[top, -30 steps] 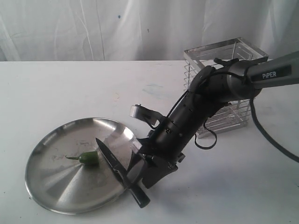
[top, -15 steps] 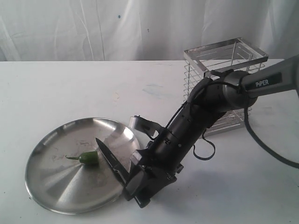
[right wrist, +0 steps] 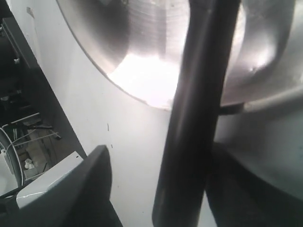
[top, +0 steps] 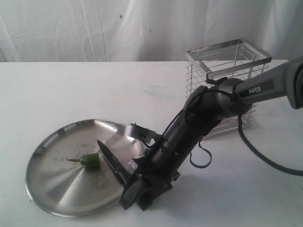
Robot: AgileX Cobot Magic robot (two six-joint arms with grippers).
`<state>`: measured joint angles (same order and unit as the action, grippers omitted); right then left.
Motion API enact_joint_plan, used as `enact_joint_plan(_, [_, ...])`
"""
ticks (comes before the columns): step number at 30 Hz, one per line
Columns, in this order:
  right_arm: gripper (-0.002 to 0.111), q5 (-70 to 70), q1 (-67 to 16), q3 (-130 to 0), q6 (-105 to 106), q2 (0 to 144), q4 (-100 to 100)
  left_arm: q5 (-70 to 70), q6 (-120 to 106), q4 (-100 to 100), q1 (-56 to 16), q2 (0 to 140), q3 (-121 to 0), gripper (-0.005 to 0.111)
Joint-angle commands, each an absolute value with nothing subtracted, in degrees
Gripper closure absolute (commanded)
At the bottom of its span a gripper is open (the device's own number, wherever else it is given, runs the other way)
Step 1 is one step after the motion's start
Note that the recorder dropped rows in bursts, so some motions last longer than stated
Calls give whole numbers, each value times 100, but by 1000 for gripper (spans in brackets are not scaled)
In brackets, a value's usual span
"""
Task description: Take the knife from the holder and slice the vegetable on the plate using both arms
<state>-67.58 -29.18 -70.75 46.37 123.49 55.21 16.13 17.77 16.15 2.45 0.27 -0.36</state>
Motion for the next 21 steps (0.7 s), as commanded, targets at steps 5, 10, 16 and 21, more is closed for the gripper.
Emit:
enact_joint_plan(5, [99, -6556, -2925, -7044, 4634, 12558, 5528, 1610, 1775, 1629, 194, 0, 0, 107])
enact_joint_plan(10, [108, -6533, -2925, -7044, 4582, 12548, 5654, 1610, 1775, 1629, 194, 0, 0, 107])
enact_joint_plan(16, [108, -6256, -2925, -7054, 4396, 12305, 5657, 1610, 1775, 1629, 194, 0, 0, 107])
enact_joint_plan(21, [108, -5931, -2925, -7054, 4025, 11921, 5489, 1610, 1775, 1629, 194, 0, 0, 107])
